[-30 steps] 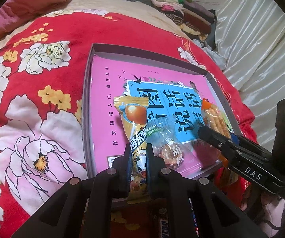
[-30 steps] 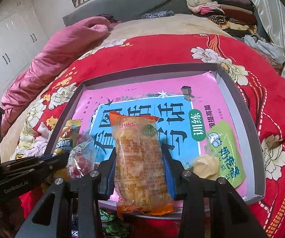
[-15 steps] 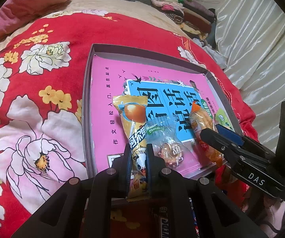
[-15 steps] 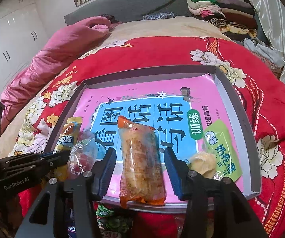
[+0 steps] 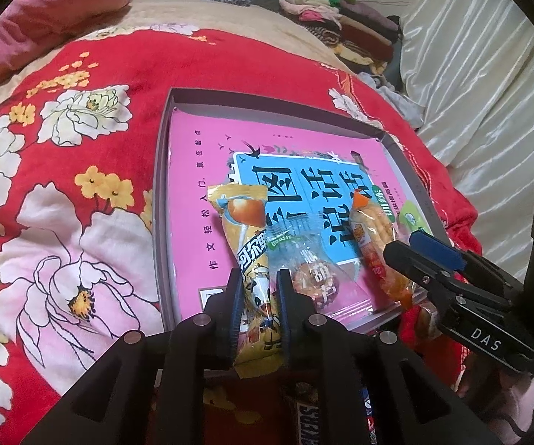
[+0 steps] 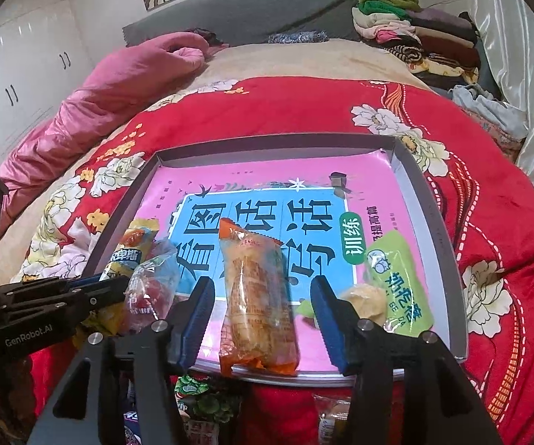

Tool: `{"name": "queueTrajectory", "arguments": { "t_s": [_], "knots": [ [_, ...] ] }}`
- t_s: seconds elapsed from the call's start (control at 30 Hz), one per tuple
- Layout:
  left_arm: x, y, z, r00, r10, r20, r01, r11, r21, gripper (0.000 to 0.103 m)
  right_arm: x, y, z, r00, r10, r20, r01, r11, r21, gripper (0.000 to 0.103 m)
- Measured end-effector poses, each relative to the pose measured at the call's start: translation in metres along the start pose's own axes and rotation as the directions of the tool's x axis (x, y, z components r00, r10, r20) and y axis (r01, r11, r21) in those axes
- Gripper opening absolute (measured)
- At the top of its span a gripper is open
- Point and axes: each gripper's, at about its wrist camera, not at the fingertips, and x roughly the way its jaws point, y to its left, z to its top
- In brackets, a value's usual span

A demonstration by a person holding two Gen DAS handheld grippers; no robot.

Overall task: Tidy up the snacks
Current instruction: 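Open the right tool to drop the bread bag while the left tool releases the orange bar, then move both tools back toward the snacks beside the tray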

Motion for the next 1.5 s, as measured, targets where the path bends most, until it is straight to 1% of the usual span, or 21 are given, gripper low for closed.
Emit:
{"name": "queueTrajectory", "arguments": {
  "t_s": [0.13, 0.17, 0.3, 0.43, 0.57, 0.63, 0.7, 0.83, 1.17, 1.23, 1.5],
  "knots": [
    [-0.001, 0.000, 0.000, 1.000, 0.001, 0.002, -0.001, 1.000, 0.003, 0.019, -0.003, -0.001, 0.000, 1.000, -0.005, 0.006, 0.005, 1.000, 0.000, 0.054],
    [-0.002, -0.001, 0.000, 1.000, 0.004, 0.003, -0.004, 1.000, 0.005, 0.021, -0.003, -0.001, 0.000, 1.000, -0.006, 0.006, 0.006, 1.000, 0.000, 0.054],
    [-0.005, -0.003, 0.001, 1.000, 0.010, 0.012, -0.010, 1.000, 0.008, 0.038, -0.005, -0.001, -0.001, 1.000, -0.006, 0.010, 0.006, 1.000, -0.003, 0.058],
    [-0.008, -0.004, 0.001, 1.000, 0.013, 0.019, -0.013, 1.000, 0.016, 0.042, -0.007, -0.001, -0.001, 1.000, -0.007, 0.014, 0.007, 1.000, -0.004, 0.058],
    [-0.011, -0.007, 0.002, 0.999, 0.015, 0.028, -0.016, 1.000, 0.025, 0.048, -0.010, -0.002, -0.001, 1.000, -0.009, 0.020, 0.009, 1.000, -0.006, 0.058],
    [-0.012, -0.008, 0.002, 0.999, 0.017, 0.033, -0.018, 0.999, 0.027, 0.050, -0.011, -0.002, -0.001, 1.000, -0.012, 0.023, 0.012, 1.000, -0.005, 0.060],
    [-0.014, -0.009, 0.002, 0.999, 0.021, 0.037, -0.023, 0.999, 0.031, 0.054, -0.012, -0.003, -0.001, 1.000, -0.012, 0.024, 0.012, 1.000, -0.003, 0.062],
    [-0.015, -0.010, 0.002, 0.999, 0.021, 0.042, -0.023, 0.999, 0.034, 0.058, -0.014, -0.004, -0.001, 0.999, -0.015, 0.030, 0.015, 1.000, -0.003, 0.062],
    [-0.023, -0.014, 0.002, 0.997, 0.032, 0.067, -0.035, 0.998, 0.044, 0.073, -0.022, -0.003, 0.001, 0.998, -0.021, 0.051, 0.022, 1.000, -0.005, 0.067],
    [-0.025, -0.014, 0.001, 0.997, 0.038, 0.071, -0.041, 0.998, 0.046, 0.074, -0.024, -0.003, 0.000, 0.998, -0.025, 0.055, 0.025, 1.000, -0.006, 0.069],
    [-0.035, -0.018, 0.000, 0.994, 0.048, 0.095, -0.053, 0.997, 0.053, 0.076, -0.035, -0.004, -0.002, 0.997, -0.029, 0.075, 0.029, 1.000, -0.006, 0.070]
  ]
}}
